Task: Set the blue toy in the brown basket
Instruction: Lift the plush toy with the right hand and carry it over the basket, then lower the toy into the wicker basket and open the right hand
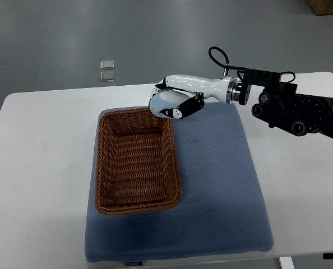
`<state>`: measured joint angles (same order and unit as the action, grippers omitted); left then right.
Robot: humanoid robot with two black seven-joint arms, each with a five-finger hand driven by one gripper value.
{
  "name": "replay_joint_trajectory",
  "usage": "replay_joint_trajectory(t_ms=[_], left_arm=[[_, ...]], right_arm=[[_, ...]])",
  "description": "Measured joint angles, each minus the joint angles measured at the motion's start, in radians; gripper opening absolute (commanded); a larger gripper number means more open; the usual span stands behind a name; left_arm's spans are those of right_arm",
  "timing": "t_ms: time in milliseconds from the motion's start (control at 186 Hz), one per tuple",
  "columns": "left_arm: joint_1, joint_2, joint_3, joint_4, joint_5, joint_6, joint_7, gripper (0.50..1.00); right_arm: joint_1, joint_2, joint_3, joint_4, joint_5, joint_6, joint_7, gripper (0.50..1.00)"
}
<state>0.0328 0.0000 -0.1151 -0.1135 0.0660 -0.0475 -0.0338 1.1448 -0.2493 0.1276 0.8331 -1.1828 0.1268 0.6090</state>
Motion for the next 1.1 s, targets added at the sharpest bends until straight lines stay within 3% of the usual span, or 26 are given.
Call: replay_joint_trajectory(t_ms=[269, 462, 500, 645, 731, 849, 1021, 1101], left_arm=[[0.000, 0.000, 0.000, 0.000, 0.000, 0.000, 0.000, 1.000], [0.000, 0.000, 0.000, 0.000, 0.000, 0.000, 0.000, 1.000], [0.000, 0.000, 0.000, 0.000, 0.000, 0.000, 0.000, 1.000], [0.000, 0.000, 0.000, 0.000, 0.000, 0.000, 0.000, 1.000], [0.000, 0.000, 0.000, 0.000, 0.000, 0.000, 0.000, 1.000], [0.000, 0.000, 0.000, 0.000, 0.000, 0.000, 0.000, 1.000], [0.000, 0.000, 0.000, 0.000, 0.000, 0.000, 0.000, 1.000], [0.000, 0.000, 0.000, 0.000, 0.000, 0.000, 0.000, 1.000]], right_arm=[[0.013, 0.135, -0.028, 0.029, -0.010, 0.002, -0.002, 0.500], [-0.009, 0.222, -0.093, -0.007, -0.024, -0.018, -0.042, 0.500], [-0.022, 0.235, -0.097, -0.018, -0.024, -0.026, -0.052, 0.541], [-0.061, 0.248, -0.101, -0.047, -0.024, -0.043, -0.064, 0.592], [-0.080, 0.249, -0.101, -0.050, -0.024, -0.044, -0.065, 0.697], [-0.092, 0.249, -0.101, -0.050, -0.024, -0.044, -0.065, 0.727], [-0.097, 0.249, -0.092, -0.050, -0.015, -0.044, -0.065, 0.854], [-0.096, 0.247, -0.081, -0.050, -0.006, -0.044, -0.065, 0.866]])
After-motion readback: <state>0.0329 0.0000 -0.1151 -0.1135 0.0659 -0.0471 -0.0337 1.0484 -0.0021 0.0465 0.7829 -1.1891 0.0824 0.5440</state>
